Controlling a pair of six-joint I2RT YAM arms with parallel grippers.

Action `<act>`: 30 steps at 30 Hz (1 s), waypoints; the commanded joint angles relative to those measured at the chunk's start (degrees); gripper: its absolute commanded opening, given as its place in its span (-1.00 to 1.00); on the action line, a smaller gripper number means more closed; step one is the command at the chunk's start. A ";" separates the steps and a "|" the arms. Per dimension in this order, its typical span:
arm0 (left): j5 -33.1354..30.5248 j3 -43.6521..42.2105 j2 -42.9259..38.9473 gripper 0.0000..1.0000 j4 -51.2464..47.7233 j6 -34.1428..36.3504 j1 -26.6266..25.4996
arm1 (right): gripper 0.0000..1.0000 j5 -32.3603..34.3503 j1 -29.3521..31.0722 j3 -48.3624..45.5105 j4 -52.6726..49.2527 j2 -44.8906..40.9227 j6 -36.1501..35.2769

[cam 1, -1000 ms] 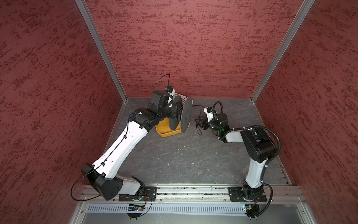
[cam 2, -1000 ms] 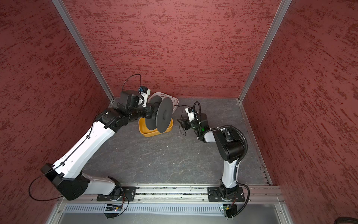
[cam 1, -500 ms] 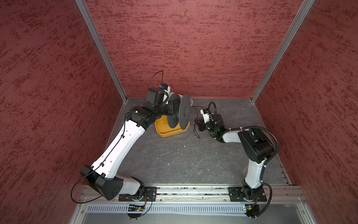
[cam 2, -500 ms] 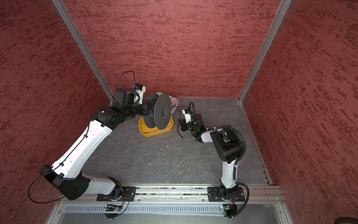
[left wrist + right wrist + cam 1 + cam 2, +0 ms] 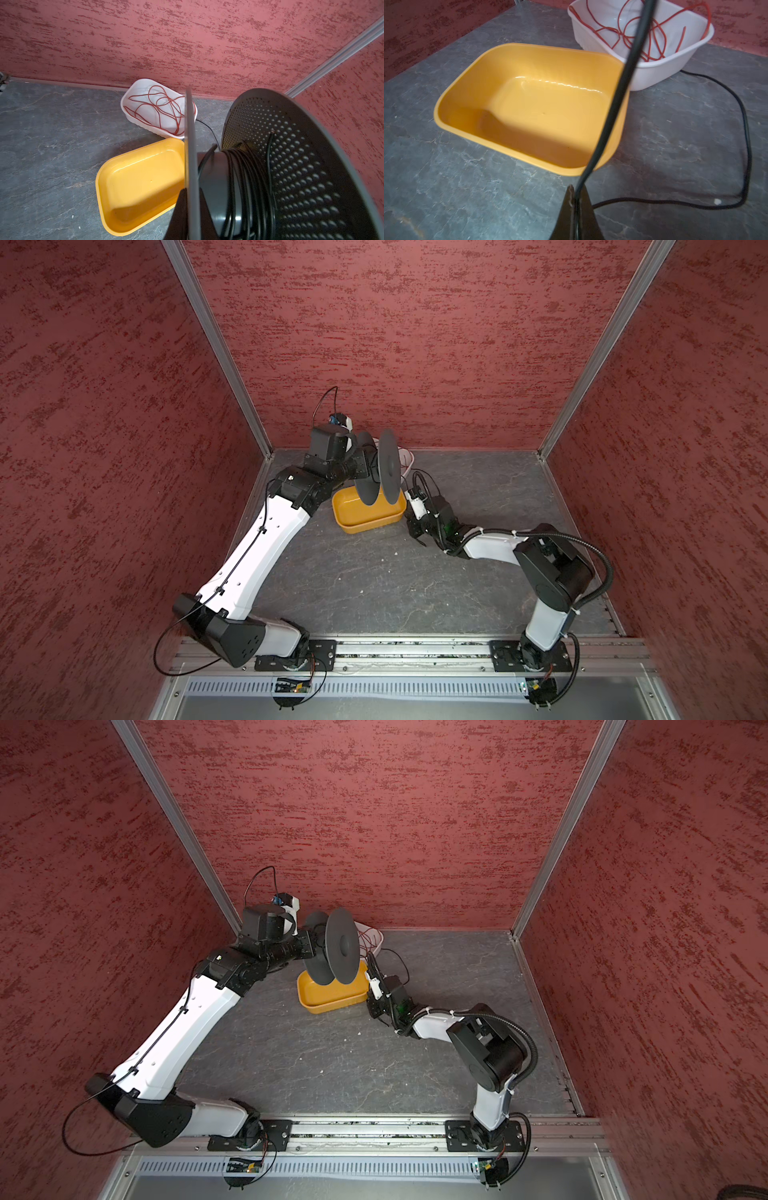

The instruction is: Wrap the cables

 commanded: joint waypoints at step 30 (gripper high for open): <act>-20.15 0.25 8.04 -1.00 6.30 7.28 -4.69 | -1.00 -4.57 13.62 14.31 -17.38 -14.98 -7.39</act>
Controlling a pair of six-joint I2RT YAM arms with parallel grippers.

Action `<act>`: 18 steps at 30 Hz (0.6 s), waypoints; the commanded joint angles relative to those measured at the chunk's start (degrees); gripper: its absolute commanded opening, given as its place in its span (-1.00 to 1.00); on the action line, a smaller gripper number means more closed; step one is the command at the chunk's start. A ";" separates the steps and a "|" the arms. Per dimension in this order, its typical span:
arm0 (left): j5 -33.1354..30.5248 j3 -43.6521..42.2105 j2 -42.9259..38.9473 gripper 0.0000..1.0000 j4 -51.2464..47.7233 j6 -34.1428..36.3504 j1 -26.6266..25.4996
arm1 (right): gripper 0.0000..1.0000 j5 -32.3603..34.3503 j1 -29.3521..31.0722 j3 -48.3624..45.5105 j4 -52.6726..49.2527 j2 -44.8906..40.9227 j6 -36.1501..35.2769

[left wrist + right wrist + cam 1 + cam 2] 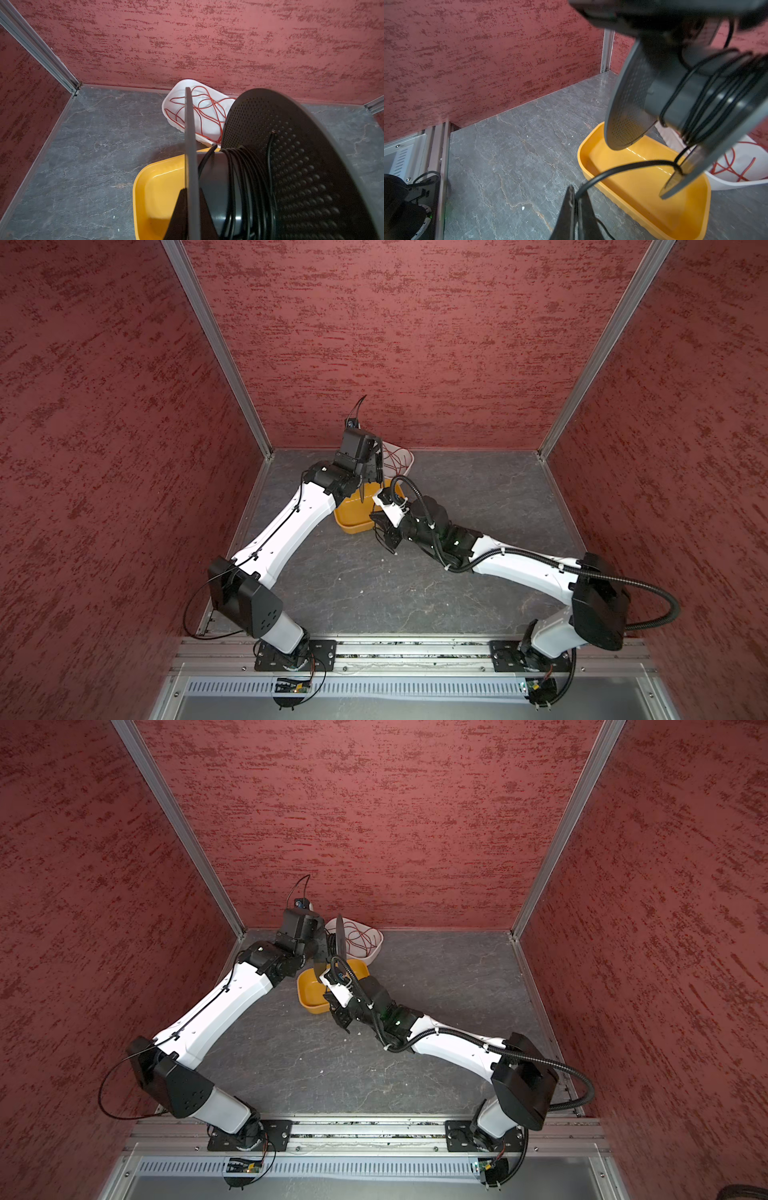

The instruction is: Wrap the cables

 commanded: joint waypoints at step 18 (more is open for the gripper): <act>0.06 -0.17 -2.83 -0.95 0.86 7.44 -2.33 | -1.00 3.96 -10.72 13.48 -24.78 -4.22 -3.55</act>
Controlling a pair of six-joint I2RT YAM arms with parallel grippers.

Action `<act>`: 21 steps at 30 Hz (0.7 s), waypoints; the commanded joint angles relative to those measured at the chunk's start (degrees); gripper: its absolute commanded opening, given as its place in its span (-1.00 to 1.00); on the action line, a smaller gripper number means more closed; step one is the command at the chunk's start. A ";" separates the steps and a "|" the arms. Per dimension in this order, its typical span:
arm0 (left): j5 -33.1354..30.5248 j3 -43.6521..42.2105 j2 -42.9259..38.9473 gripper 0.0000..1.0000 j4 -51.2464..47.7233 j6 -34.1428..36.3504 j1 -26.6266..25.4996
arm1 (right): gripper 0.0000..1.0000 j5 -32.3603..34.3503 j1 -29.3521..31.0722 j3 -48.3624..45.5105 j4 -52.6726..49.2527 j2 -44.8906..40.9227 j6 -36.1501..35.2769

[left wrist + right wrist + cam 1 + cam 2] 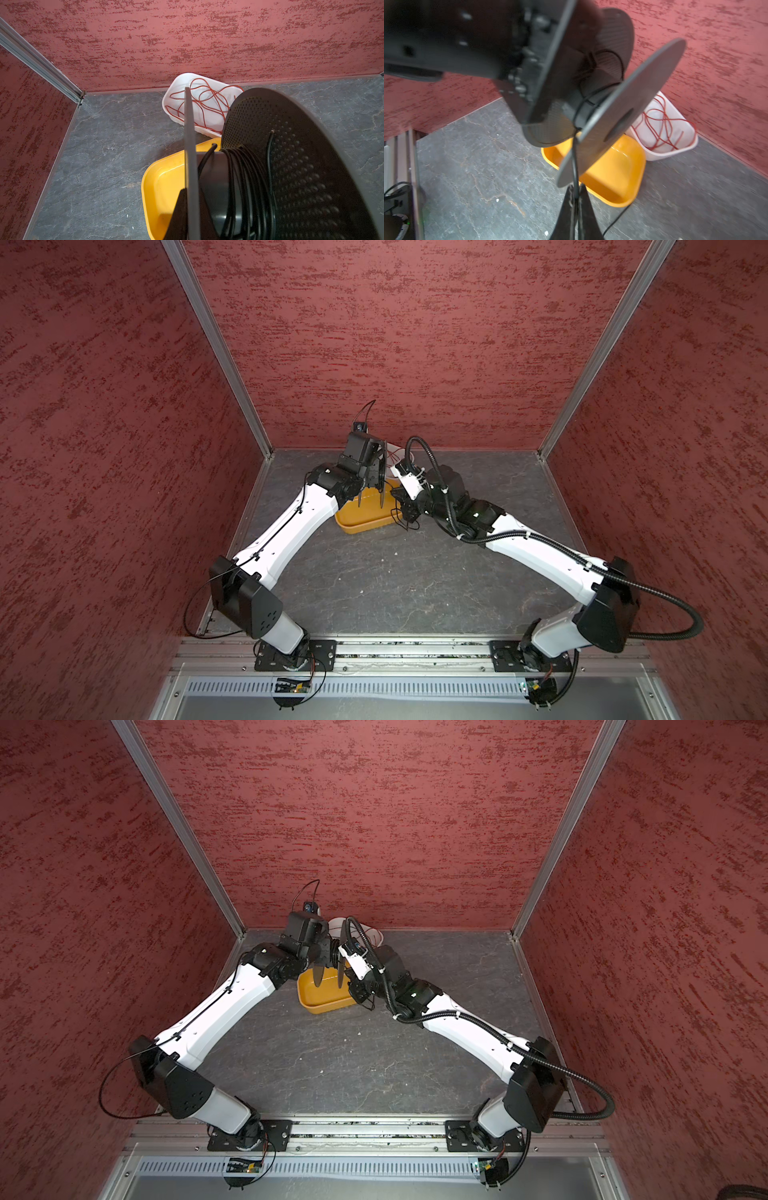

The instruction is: Wrap the cables

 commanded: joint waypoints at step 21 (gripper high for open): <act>4.85 0.19 -4.37 -0.90 1.73 9.90 -7.53 | -0.86 21.17 -9.78 13.49 -4.44 4.87 1.40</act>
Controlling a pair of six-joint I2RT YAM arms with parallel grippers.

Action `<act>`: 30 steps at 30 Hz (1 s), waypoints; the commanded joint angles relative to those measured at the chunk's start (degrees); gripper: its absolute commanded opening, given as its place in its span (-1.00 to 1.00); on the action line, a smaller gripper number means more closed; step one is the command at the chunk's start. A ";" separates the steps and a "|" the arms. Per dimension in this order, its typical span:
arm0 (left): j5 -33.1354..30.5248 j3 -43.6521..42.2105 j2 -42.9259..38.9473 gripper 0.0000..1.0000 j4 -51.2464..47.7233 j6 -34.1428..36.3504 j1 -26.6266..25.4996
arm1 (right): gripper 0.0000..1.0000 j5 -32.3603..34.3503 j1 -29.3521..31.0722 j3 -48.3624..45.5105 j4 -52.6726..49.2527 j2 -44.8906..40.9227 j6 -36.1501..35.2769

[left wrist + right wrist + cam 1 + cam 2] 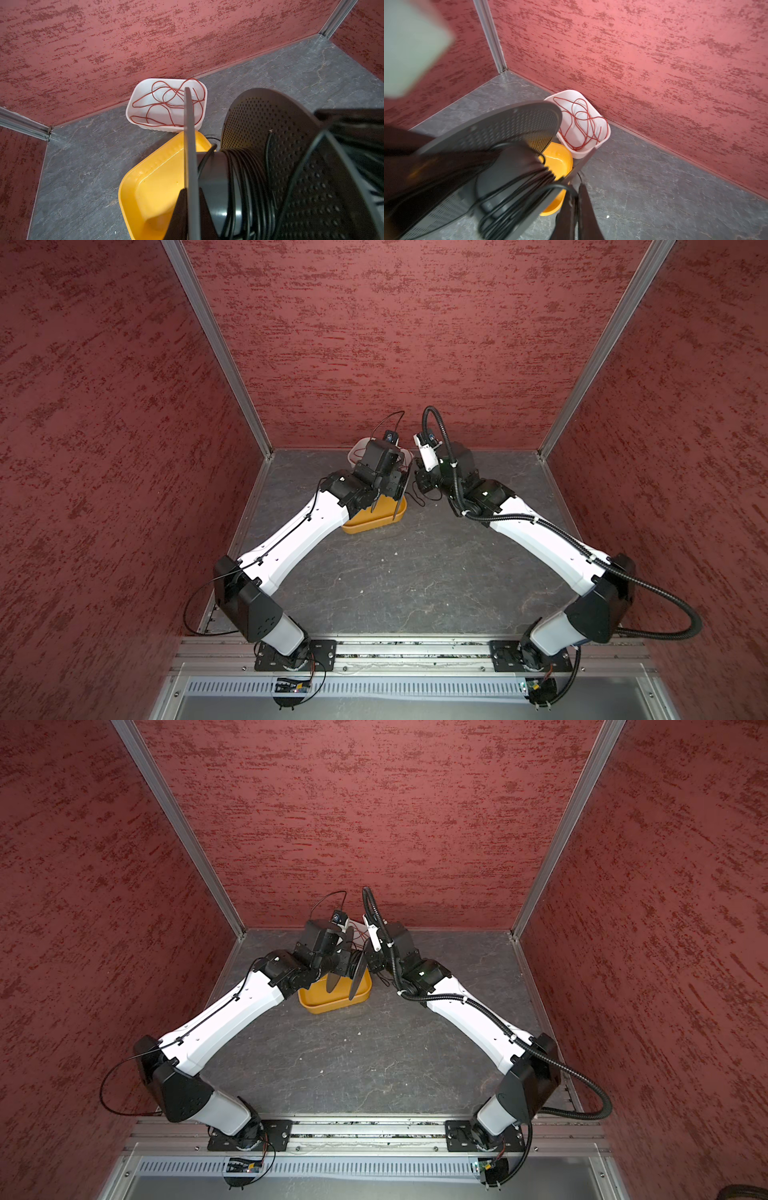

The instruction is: Wrap the cables

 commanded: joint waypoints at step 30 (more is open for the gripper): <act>30.06 3.42 -12.50 -0.91 5.22 -9.01 8.27 | 0.78 -33.86 -16.26 -25.42 19.32 -6.94 7.92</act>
